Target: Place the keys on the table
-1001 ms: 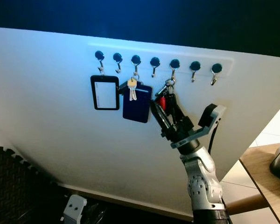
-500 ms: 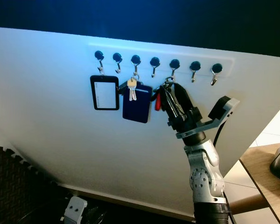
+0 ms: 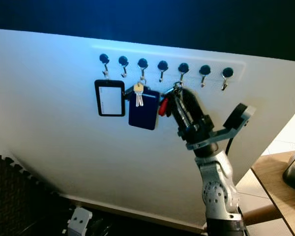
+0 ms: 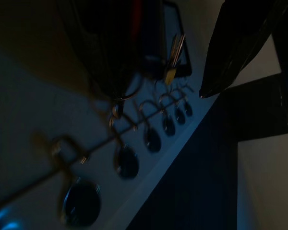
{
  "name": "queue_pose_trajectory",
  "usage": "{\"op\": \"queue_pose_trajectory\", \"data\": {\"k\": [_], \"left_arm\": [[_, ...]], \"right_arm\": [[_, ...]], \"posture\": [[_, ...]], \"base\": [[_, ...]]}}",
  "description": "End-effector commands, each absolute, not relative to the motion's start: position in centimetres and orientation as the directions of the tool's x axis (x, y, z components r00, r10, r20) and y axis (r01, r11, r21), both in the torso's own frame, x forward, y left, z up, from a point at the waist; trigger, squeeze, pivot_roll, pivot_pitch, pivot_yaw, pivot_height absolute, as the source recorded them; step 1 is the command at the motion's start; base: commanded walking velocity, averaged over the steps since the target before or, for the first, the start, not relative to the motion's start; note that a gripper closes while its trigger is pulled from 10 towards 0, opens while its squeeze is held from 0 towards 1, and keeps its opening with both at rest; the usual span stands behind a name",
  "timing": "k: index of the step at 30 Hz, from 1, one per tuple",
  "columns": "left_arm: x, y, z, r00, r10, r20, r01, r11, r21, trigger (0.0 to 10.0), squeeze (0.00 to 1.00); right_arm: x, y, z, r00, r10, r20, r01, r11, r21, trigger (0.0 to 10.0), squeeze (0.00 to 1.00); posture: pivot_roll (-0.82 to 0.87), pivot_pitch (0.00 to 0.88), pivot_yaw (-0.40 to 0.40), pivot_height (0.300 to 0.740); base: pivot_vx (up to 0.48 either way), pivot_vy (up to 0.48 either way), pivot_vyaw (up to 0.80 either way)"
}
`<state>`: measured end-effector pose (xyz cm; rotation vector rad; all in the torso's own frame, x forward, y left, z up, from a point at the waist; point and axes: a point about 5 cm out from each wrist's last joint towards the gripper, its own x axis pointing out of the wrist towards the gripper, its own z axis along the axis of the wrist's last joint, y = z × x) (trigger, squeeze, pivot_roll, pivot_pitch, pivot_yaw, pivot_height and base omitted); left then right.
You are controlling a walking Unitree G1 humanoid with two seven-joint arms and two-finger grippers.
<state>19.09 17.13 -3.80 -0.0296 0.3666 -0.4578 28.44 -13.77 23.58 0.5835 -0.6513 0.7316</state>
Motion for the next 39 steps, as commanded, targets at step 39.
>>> {"op": "queue_pose_trajectory", "data": {"k": [39], "left_arm": [[18.7,17.4,-3.9,0.828,-0.442,-0.344,0.435,0.895,-0.103,10.0,0.0]], "right_arm": [[27.8,-13.4,24.9,0.54,0.504,0.674,-0.752,0.648,0.118,10.0,0.0]], "posture": [[0.08,0.085,-0.049,0.74]], "base": [[0.0,0.0,0.0]]}}
